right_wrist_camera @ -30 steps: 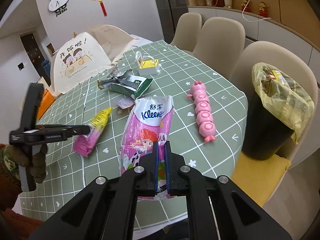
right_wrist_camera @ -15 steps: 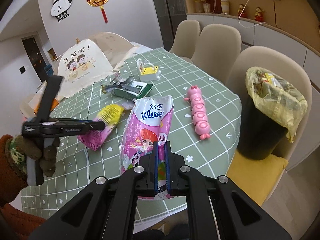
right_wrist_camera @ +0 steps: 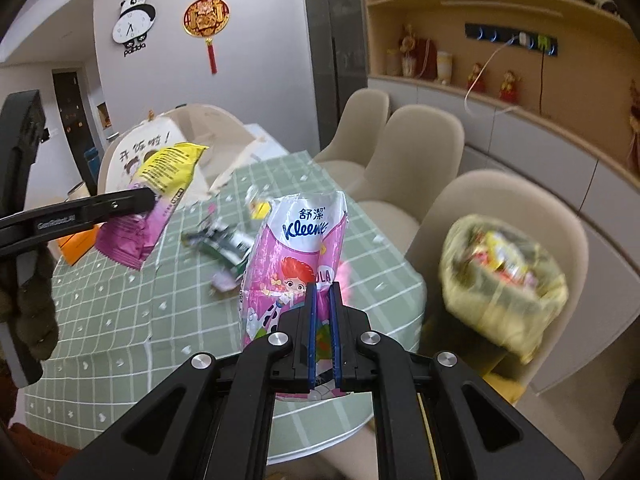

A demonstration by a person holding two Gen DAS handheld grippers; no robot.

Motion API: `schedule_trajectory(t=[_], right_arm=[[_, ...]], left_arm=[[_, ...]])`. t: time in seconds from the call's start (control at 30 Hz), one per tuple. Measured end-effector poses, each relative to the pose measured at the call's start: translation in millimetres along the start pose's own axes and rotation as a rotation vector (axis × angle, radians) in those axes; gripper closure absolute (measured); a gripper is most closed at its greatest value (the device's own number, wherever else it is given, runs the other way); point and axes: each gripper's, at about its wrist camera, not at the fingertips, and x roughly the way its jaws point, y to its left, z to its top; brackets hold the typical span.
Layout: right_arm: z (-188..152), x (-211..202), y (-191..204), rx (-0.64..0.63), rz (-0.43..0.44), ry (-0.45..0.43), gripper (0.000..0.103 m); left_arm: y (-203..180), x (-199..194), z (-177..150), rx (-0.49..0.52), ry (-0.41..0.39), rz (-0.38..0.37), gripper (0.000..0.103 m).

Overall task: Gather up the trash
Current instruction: 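Carry the Kleenex pack and pink-yellow wrapper over the trash bin with both grippers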

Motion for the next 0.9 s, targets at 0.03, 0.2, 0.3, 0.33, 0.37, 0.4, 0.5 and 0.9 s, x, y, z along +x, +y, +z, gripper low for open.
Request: schedule_trajectory(t=[0.03, 0.2, 0.3, 0.33, 0.37, 0.4, 0.5, 0.9], right_arm=[[3.1, -1.7, -6.0, -0.004, -0.009, -0.007, 0.095], [13.1, -3.4, -42.6, 0.002, -0.037, -0.023, 0.095], [15.3, -0.5, -68.8, 0.013, -0.058, -0.023, 0.095], [15.7, 0.3, -75.9, 0.017, -0.064, -0.023, 0.095], [16.6, 0.7, -81.6, 0.021, -0.069, -0.023, 0.095], [17.2, 1.4, -91.8, 0.027, -0.076, -0.024, 0.095], [18.0, 3.9, -118.8, 0.048, -0.095, -0.026, 0.095], [13.7, 18.7, -232.7, 0.165, -0.147, -0.039, 0.095]], left_arm=[[-4.5, 0.4, 2.0, 0.002, -0.007, 0.004, 0.076], [-39.4, 13.2, 16.9, 0.025, -0.049, 0.016, 0.076], [-61.9, 28.5, 23.6, 0.037, -0.041, -0.002, 0.076], [-69.1, 33.5, 25.2, 0.041, -0.037, -0.008, 0.076], [-77.2, 38.0, 26.4, 0.047, -0.033, -0.014, 0.076], [-86.7, 45.8, 28.7, 0.056, -0.025, -0.020, 0.076], [-108.9, 64.0, 32.4, 0.078, -0.006, -0.037, 0.076], [-186.6, 154.3, 55.0, 0.120, 0.099, -0.160, 0.076]])
